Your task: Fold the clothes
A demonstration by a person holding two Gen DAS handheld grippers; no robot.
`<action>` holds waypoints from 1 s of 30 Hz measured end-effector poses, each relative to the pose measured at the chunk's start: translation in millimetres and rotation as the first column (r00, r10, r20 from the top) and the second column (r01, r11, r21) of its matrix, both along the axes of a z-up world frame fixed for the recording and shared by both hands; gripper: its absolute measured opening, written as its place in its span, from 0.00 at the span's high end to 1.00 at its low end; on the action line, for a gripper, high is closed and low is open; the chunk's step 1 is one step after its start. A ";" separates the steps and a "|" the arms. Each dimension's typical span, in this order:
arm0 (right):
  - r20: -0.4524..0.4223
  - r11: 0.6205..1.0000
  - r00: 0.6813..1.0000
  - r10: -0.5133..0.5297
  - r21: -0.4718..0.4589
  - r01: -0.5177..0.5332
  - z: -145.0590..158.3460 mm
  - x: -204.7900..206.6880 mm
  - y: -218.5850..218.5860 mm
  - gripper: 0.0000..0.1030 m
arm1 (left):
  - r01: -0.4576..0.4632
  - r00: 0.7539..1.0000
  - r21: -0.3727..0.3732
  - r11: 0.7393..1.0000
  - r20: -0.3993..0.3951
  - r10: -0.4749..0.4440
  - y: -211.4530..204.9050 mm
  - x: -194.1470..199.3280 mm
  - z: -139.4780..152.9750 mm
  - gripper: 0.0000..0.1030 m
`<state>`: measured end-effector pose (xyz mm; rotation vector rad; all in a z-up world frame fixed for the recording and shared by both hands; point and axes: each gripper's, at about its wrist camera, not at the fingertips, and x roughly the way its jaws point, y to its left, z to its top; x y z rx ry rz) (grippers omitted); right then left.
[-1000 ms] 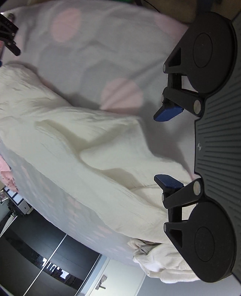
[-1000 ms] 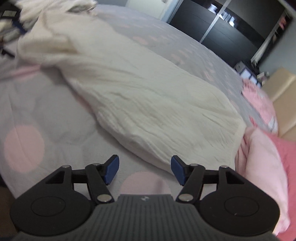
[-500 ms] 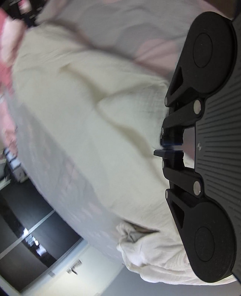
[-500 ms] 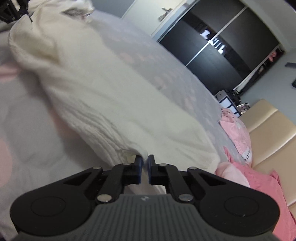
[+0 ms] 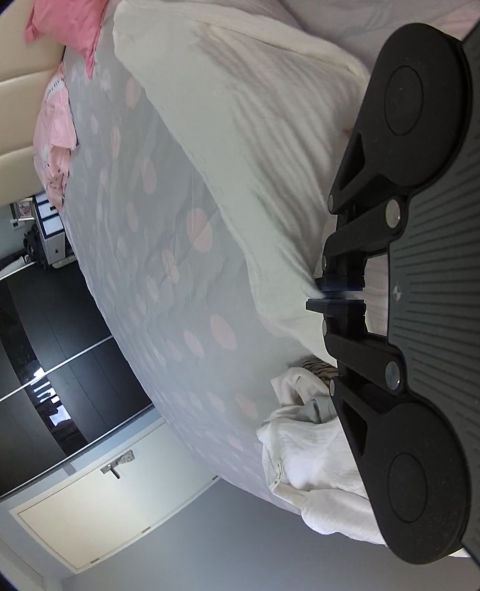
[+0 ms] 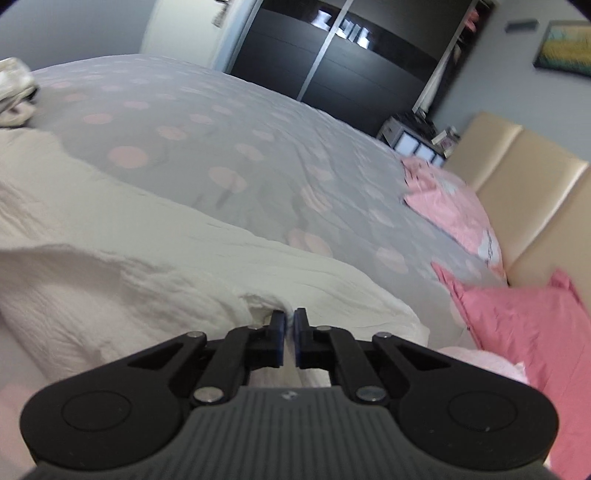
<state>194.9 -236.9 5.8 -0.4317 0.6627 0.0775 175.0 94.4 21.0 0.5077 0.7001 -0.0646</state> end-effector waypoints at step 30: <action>-0.037 0.995 0.998 0.047 -0.085 -0.050 -7.8 -81.8 -75.2 0.61 | 0.199 0.968 0.135 0.971 -0.183 -0.173 -25.3 -54.2 -70.4 0.68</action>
